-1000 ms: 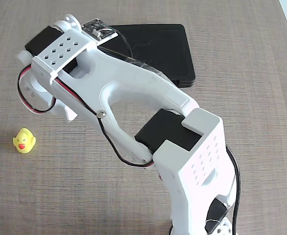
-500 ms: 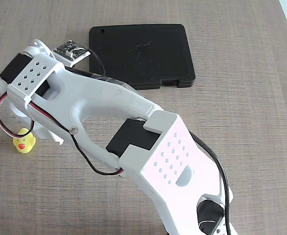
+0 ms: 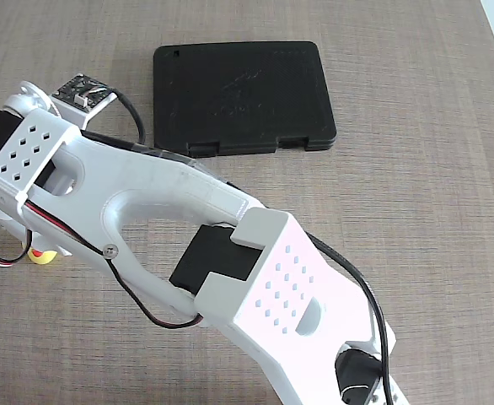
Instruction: Grasp a duck and put it on the black surface.
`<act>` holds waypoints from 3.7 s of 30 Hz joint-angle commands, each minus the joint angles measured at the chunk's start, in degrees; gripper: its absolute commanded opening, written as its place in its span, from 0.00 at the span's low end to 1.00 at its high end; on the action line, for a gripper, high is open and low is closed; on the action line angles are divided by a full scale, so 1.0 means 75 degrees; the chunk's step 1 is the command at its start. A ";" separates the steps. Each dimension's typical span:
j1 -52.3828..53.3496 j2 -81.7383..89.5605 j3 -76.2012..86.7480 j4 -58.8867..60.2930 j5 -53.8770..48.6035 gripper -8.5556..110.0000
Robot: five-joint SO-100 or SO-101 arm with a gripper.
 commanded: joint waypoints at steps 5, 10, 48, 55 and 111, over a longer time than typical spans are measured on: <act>-0.0129 0.0070 -0.0340 -0.0059 0.0059 0.35; -0.0129 0.0035 -0.0246 -0.0070 0.0059 0.35; -0.0223 -0.0293 -0.0270 -0.0715 0.0012 0.12; -0.0035 0.1102 -0.0176 -0.0187 -0.0059 0.12; 0.6152 0.2156 -0.0059 -0.1430 -0.0937 0.25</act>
